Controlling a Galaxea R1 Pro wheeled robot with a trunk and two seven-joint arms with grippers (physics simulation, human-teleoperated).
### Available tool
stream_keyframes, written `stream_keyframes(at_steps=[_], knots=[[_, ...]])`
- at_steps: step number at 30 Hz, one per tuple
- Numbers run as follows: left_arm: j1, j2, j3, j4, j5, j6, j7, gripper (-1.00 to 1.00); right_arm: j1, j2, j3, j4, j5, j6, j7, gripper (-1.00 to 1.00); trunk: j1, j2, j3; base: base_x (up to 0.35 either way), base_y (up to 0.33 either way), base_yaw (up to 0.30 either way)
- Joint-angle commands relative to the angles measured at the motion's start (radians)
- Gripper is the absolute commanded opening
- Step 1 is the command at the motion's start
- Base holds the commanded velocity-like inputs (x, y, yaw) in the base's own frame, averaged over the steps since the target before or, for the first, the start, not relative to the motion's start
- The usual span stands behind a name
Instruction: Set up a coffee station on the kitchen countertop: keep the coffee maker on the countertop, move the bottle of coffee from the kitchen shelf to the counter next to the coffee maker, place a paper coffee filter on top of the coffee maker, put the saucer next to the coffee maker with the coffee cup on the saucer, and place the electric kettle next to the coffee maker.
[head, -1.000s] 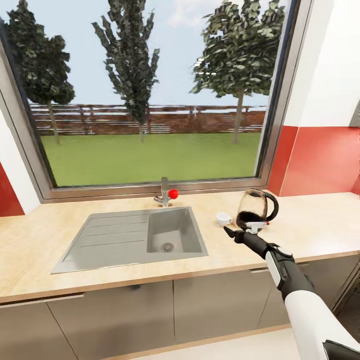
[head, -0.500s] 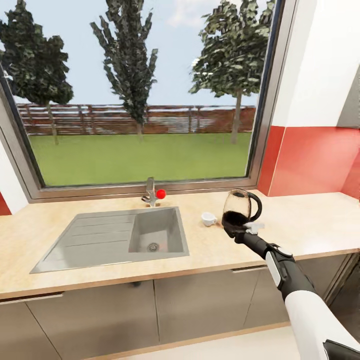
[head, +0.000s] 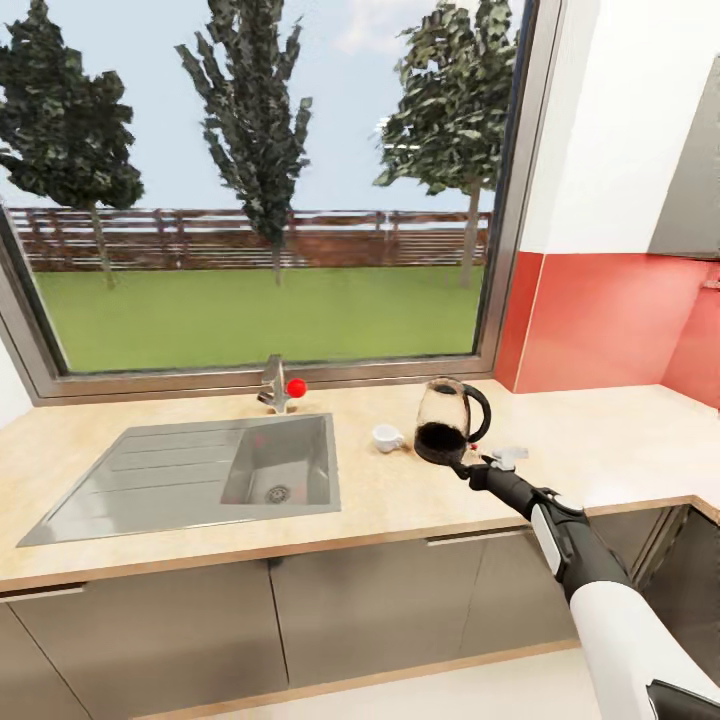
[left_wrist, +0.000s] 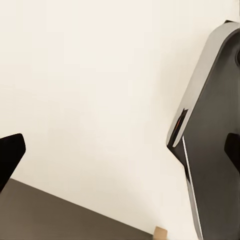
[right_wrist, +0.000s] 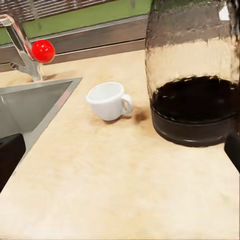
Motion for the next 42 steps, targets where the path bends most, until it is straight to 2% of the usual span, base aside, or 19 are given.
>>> stream_keyframes(at_steps=[1,14,26,36,42], knots=[[0.000,-0.001,0.007,0.000,-0.010,-0.003,0.001,1.00,0.000,0.001,-0.005,-0.001,0.008,0.005,0.007,1.00,0.000,0.000,0.000,0.000,-0.278,0.000],[0.000,-0.001,0.005,0.009,-0.012,-0.003,0.001,1.00,0.000,0.000,-0.005,-0.003,0.013,0.004,0.007,1.00,0.000,0.000,-0.001,0.184,-0.255,0.000],[0.000,-0.001,0.004,0.009,-0.013,-0.003,0.001,1.00,0.000,0.001,-0.005,-0.004,0.013,0.004,0.007,1.00,0.000,0.000,-0.019,0.183,-0.266,0.000],[0.000,-0.002,0.005,0.009,-0.012,-0.003,0.001,1.00,0.000,0.002,-0.004,-0.003,0.015,0.004,0.007,1.00,0.000,0.000,-0.035,0.086,-0.078,0.000],[0.000,-0.002,0.005,0.005,-0.012,-0.003,0.001,1.00,0.000,0.008,-0.002,-0.002,0.058,0.004,0.007,1.00,0.000,0.000,-0.044,0.009,-0.002,0.000]])
